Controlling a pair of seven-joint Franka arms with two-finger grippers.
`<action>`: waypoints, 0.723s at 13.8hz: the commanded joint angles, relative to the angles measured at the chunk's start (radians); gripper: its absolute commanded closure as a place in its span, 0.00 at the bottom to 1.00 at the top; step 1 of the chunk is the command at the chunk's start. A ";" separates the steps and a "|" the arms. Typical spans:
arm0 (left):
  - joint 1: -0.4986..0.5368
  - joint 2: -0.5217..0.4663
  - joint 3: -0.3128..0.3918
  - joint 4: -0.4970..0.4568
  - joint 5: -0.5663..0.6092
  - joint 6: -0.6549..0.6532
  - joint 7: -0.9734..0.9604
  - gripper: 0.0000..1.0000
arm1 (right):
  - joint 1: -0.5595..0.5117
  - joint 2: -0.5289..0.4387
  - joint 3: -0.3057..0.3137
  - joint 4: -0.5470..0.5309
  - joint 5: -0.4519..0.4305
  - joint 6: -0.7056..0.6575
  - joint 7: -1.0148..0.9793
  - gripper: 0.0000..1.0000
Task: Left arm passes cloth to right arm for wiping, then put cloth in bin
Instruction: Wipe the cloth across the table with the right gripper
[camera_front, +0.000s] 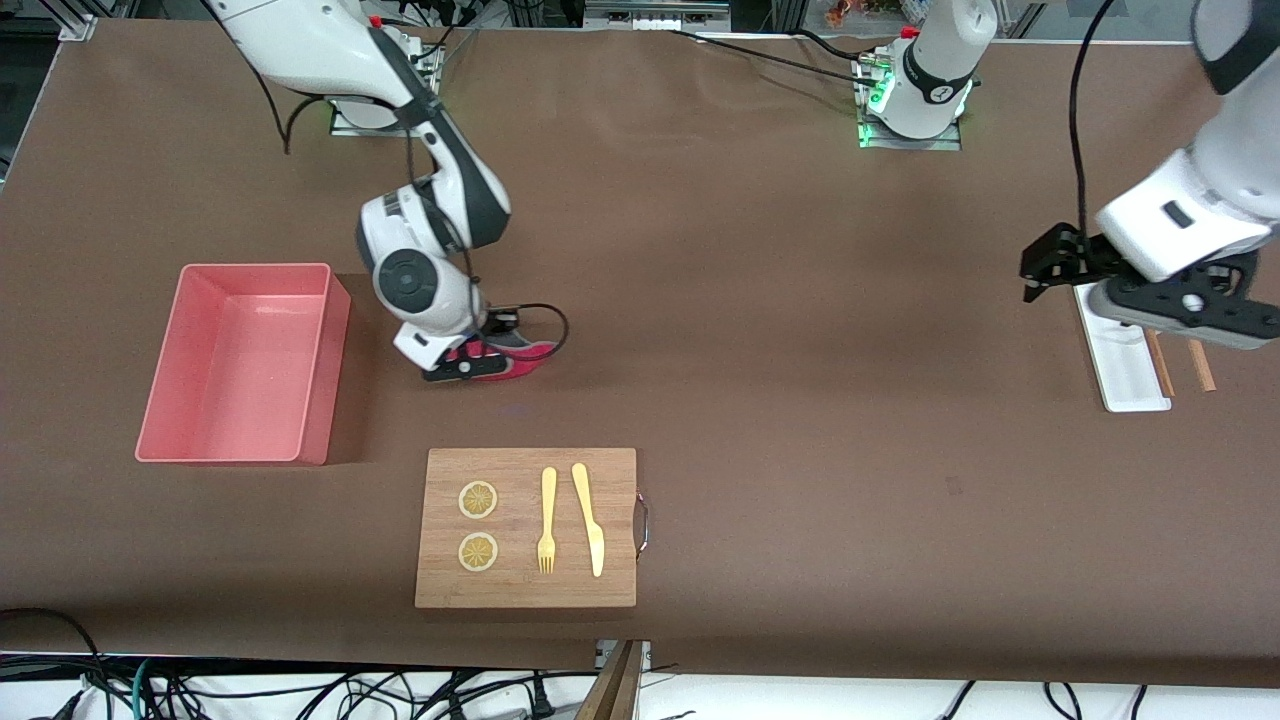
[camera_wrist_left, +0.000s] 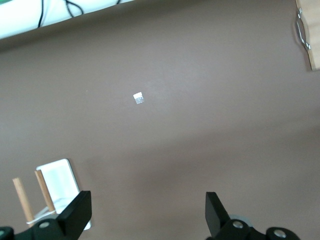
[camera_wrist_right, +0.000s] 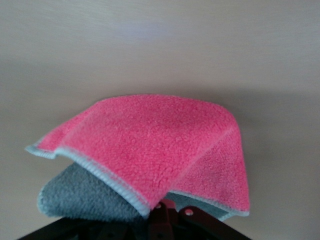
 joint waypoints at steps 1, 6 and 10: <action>0.145 -0.203 -0.126 -0.286 -0.023 0.092 -0.047 0.00 | 0.089 0.092 0.001 0.135 0.009 -0.010 0.189 1.00; 0.159 -0.185 -0.146 -0.276 -0.018 0.086 -0.060 0.00 | 0.213 0.188 0.030 0.341 0.118 -0.019 0.384 1.00; 0.160 -0.179 -0.151 -0.268 -0.018 0.079 -0.073 0.00 | 0.249 0.172 0.078 0.408 0.146 -0.031 0.541 1.00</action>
